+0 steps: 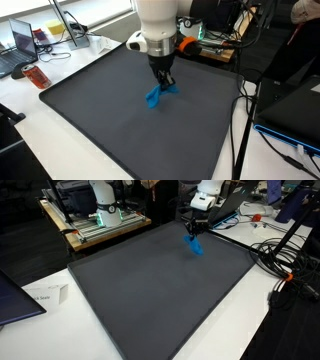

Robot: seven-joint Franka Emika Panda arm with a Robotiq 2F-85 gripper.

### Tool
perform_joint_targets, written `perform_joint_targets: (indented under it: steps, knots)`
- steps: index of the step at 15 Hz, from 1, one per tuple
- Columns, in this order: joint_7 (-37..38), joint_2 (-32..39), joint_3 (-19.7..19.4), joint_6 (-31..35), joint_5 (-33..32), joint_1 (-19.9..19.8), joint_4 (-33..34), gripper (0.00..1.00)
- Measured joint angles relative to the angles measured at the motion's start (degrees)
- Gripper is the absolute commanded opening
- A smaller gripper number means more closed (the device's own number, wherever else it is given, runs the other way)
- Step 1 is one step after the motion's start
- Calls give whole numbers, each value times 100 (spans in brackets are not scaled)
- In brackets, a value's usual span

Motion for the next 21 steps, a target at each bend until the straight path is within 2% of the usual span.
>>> perform_joint_targets:
  steps: [7, 10, 11, 21]
  knots:
    - [-1083, -1758, 18, -517, -359, -65, -1103, 1]
    - [-1257, -2399, 80, -801, -699, -162, -1429, 1]
    - [-1253, -2589, 111, -869, -863, -202, -1501, 4]
    - [-1251, -2559, 269, -884, -888, -366, -1499, 1]
